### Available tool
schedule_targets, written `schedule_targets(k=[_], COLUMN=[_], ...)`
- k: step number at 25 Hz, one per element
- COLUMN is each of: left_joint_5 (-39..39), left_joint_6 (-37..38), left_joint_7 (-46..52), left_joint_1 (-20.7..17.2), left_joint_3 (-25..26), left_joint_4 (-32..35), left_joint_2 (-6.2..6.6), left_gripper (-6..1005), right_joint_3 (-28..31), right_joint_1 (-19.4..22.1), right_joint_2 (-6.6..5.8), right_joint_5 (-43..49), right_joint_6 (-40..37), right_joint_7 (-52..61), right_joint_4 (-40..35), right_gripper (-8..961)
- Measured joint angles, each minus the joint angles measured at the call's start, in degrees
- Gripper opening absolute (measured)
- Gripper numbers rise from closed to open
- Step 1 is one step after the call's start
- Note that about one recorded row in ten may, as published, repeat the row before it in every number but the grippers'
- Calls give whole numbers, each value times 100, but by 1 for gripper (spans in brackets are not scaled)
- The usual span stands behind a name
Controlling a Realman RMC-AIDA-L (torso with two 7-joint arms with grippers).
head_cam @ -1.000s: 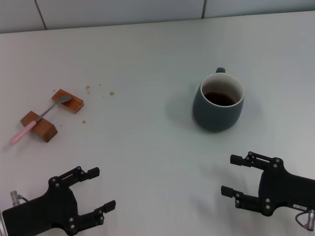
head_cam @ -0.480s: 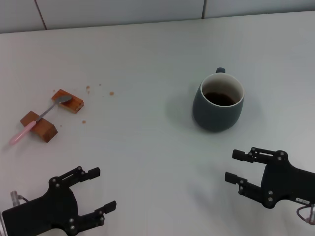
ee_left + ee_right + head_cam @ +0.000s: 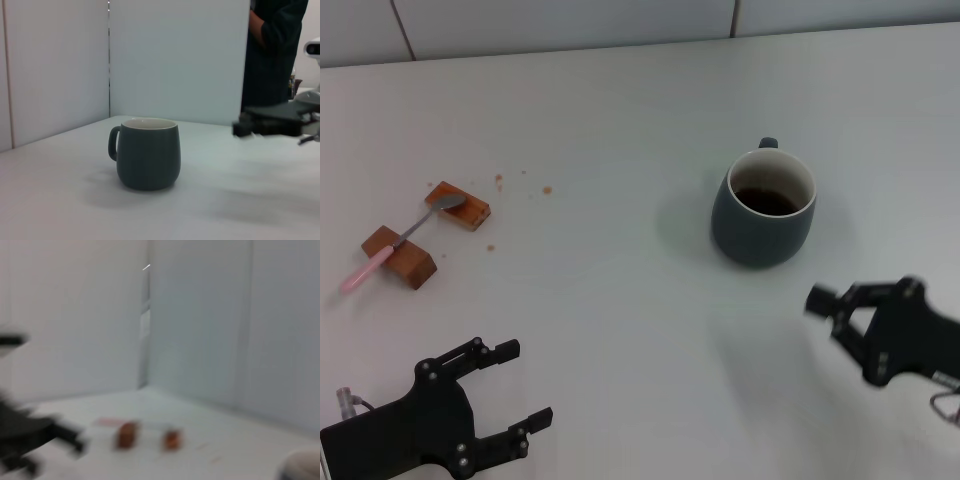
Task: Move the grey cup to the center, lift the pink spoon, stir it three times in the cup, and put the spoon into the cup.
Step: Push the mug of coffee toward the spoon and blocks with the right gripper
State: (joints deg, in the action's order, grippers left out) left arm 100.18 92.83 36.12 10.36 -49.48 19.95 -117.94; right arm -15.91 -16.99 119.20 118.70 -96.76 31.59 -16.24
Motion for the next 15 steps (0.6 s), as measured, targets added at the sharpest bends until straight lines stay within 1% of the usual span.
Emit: schedule_targets(k=[1, 4, 5, 6, 9, 10, 11, 14, 15], left_joint_5=[0, 0, -1, -1, -11, -13, -17, -18, -18], left_joint_6=[0, 5, 27, 27, 124, 155, 223, 297, 297], left_joint_7=[0, 0, 0, 0, 0, 0, 0, 0, 0], left_joint_1=[0, 1, 1, 1, 1, -1, -4, -1, -1], left_joint_3=[0, 5, 7, 7, 37, 64, 125, 209, 209], left_joint_4=[0, 0, 0, 0, 9, 14, 22, 25, 25], left_joint_2=[0, 0, 0, 0, -1, 0, 0, -1, -1], left_gripper=[796, 796, 796, 796, 796, 795, 795, 795, 795], right_joint_3=[0, 375, 602, 602, 784, 753, 753, 565, 415], right_joint_1=[0, 135, 154, 154, 25, -152, -152, -444, -637], right_joint_2=[0, 6, 9, 9, 13, 13, 13, 10, 12], right_joint_5=[0, -981, -1542, -1542, -2078, -2150, -2150, -2120, -2099], right_joint_6=[0, 51, 217, 217, 791, 1325, 1325, 2029, 2390], right_joint_7=[0, -713, -1009, -1009, -1082, -1082, -1082, -1125, -1208], right_joint_4=[0, 387, 610, 610, 779, 807, 807, 831, 861], right_gripper=[150, 40, 39, 38, 35, 34, 33, 30, 29])
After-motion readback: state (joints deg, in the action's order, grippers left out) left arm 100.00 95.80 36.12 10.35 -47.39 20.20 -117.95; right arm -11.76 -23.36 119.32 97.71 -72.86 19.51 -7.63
